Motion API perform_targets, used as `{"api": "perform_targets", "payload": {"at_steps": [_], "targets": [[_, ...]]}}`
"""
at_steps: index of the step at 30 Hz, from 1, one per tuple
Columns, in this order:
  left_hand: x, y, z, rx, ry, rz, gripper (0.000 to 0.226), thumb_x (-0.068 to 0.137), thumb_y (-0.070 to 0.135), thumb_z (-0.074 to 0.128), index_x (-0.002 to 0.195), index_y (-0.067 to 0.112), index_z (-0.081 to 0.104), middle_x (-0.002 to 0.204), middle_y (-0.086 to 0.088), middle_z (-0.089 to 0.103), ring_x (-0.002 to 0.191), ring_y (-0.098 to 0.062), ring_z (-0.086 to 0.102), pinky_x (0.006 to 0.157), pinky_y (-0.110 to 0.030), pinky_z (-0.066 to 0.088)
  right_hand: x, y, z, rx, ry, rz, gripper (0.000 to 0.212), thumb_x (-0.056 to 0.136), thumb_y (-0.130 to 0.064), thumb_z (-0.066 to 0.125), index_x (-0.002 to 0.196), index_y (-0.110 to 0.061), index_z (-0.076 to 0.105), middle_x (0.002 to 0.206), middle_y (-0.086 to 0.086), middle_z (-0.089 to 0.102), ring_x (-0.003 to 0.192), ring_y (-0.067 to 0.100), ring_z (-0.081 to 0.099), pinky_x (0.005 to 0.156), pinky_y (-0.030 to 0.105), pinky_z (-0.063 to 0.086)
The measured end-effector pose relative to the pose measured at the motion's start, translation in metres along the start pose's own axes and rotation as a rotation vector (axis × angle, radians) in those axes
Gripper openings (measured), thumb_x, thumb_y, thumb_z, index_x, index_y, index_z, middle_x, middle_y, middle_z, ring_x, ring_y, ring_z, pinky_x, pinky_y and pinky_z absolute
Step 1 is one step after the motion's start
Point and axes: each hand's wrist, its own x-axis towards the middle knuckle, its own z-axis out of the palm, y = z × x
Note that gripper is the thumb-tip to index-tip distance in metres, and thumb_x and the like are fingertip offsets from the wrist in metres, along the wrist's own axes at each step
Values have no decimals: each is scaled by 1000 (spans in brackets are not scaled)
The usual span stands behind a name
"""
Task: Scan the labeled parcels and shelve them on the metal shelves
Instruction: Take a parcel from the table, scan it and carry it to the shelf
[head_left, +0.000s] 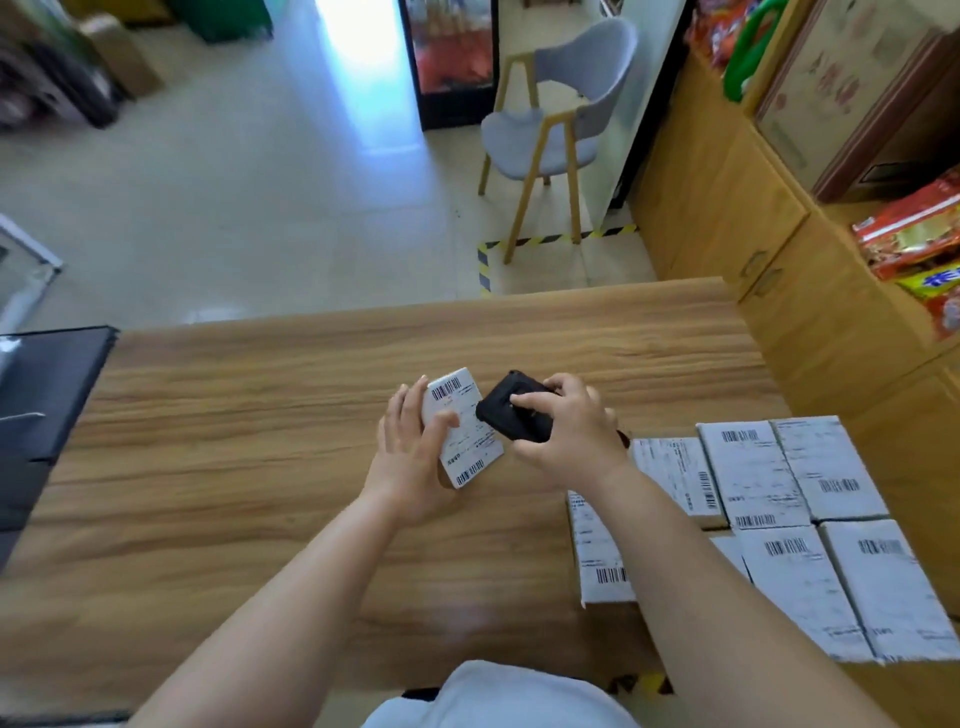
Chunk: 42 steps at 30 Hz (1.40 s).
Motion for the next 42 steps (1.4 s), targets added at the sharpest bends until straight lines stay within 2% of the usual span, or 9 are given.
{"api": "perform_targets", "payload": {"at_steps": [5,10,14,18,23,27,32,37,42], "targets": [[0,-10,-14,172,71,1,86,66,41,84,127,33,24,157,-7,-11,147,-36,-8,118,-56,14,-2,-17,-15,1,-86,-96,46,79,-41,73,124,-42,62,131,-7,41,120,19,36,95,32,24],[-6,-12,-24,224,122,17,93,49,34,91,124,27,36,156,-16,10,142,-42,10,103,-65,33,-8,-24,-30,-13,-145,-136,47,81,-36,71,126,-41,61,132,-4,41,115,20,34,102,35,29],[-13,-12,-28,231,159,-25,94,48,33,92,122,27,35,155,-13,8,142,-39,8,103,-67,32,-14,-27,-36,-27,-177,-145,46,83,-33,69,127,-40,60,130,-3,40,103,17,28,103,38,31],[-20,-14,-30,219,177,-57,95,44,33,93,122,27,39,154,-15,13,140,-41,13,99,-67,36,-16,-27,-34,-41,-178,-151,45,82,-37,69,125,-41,59,130,-3,42,116,23,36,103,40,30],[-35,-18,-31,159,209,-180,93,50,37,91,127,29,40,158,-17,12,144,-45,11,105,-64,32,-19,-23,-31,24,-145,-149,46,79,-35,73,124,-40,61,125,-6,41,116,22,37,101,38,29],[-60,-13,-35,-62,305,-366,95,55,38,89,138,27,44,163,-12,-2,149,-37,0,119,-51,17,-19,-31,-16,151,-79,-181,50,77,-35,76,125,-40,61,133,-6,40,122,21,36,106,40,29],[-113,-6,-38,-283,489,-631,105,56,53,90,143,31,35,162,-5,-5,146,-22,5,119,-40,17,-23,-71,24,205,-28,-301,51,76,-34,77,125,-39,62,139,-7,40,125,19,38,108,40,31],[-187,-27,-30,-362,590,-902,106,57,72,81,143,38,30,162,-2,-6,149,-25,5,122,-43,20,-40,-131,79,204,-151,-389,50,77,-34,77,124,-40,62,142,-5,39,127,21,38,108,43,33],[-272,-60,-24,-420,831,-1163,104,57,71,82,141,31,36,158,-2,0,143,-23,9,120,-41,22,-84,-205,142,142,-299,-581,51,78,-36,75,127,-40,60,144,-5,37,129,20,35,109,40,29]]}}
